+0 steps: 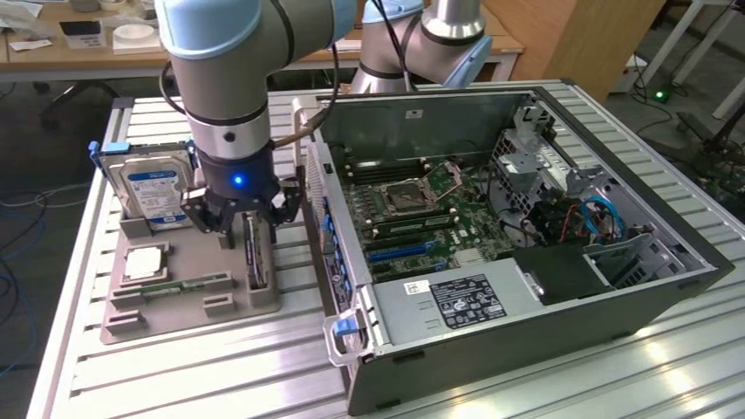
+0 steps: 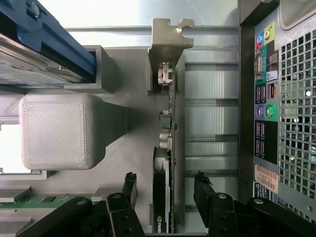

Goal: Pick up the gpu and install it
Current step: 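Pick up the gpu and move the gpu toward the slot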

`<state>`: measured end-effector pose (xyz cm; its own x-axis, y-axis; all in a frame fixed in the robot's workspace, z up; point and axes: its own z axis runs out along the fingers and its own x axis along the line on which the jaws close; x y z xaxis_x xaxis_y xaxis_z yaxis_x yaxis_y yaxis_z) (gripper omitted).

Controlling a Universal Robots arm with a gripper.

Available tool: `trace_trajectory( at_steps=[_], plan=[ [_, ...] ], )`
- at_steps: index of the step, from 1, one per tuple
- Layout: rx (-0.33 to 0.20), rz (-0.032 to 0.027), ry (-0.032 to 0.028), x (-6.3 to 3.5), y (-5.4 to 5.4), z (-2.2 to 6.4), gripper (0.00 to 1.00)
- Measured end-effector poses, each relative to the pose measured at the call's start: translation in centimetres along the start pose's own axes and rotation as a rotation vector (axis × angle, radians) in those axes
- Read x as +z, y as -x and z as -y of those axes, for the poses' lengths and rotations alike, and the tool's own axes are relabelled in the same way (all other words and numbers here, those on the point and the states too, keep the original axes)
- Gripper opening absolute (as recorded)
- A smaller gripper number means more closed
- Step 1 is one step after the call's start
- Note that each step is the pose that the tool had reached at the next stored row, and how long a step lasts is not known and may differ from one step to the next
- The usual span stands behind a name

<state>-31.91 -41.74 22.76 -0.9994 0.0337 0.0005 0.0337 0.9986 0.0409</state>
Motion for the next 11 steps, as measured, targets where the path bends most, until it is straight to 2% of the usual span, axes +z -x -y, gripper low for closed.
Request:
trace_trajectory(
  at_steps=[5,11],
  plan=[
    [0.008,0.0001,-0.0005,0.80,0.00,0.04,0.59],
    [0.008,0.0000,-0.0009,0.83,0.00,0.04,0.59]
  ],
)
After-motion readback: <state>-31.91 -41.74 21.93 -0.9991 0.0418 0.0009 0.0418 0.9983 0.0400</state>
